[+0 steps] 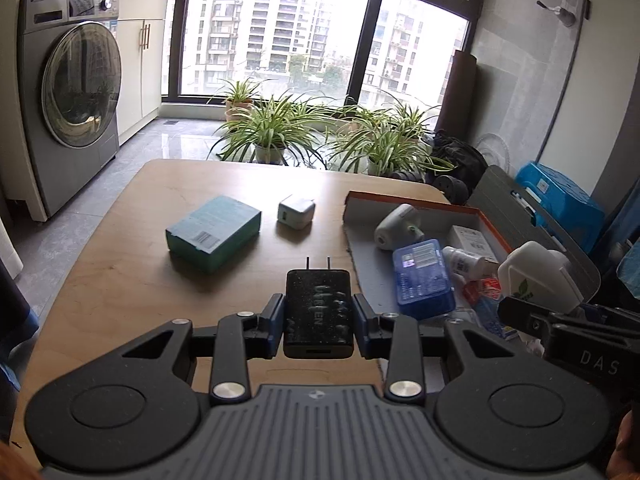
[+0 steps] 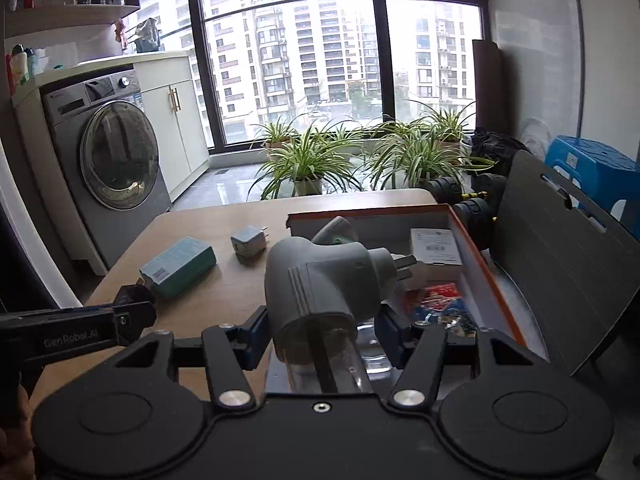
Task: Organize rigid objects
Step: 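Carry the black charger with left while right carries the bulb adapter to the tray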
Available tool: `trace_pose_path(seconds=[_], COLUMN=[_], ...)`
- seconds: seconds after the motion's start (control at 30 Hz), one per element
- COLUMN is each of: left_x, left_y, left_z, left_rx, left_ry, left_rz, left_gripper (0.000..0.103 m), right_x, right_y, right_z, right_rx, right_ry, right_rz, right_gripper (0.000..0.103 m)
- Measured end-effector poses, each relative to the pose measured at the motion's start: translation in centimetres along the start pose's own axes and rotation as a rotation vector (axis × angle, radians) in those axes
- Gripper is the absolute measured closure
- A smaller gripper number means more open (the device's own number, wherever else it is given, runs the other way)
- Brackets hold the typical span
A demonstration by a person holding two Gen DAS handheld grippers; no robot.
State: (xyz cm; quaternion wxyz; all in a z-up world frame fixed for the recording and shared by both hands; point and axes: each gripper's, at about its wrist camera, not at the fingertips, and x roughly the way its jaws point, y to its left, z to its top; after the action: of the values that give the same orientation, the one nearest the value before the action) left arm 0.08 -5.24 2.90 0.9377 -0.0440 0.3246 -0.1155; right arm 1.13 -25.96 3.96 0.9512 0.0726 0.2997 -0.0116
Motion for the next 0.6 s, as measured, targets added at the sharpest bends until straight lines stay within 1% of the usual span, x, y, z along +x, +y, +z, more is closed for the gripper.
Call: trace_pose_path(seconds=[0.2, 0.33, 0.6], left_x=[0.2, 0.3, 0.8], left_y=[-4.1, -6.2, -8.1], left_z=[0.0, -0.3, -0.7], left_rx=[0.065, 0.096, 0.118], left_ry=[-0.008, 0.0, 0.013], left_rz=[-0.061, -0.089, -0.11], left_gripper=[0.067, 0.067, 0.067], right_x=[-1.9, -2.7, -2.9], right_y=[-3.3, -4.5, -5.7], right_z=[-0.6, -1.1, -1.6], right_rx=[0.036, 0.036, 0.05], right_ry=[-0.029, -0.042, -0.042], right_rz=[-0.06, -0.09, -0.103], right_gripper=[0.035, 0.035, 0.035])
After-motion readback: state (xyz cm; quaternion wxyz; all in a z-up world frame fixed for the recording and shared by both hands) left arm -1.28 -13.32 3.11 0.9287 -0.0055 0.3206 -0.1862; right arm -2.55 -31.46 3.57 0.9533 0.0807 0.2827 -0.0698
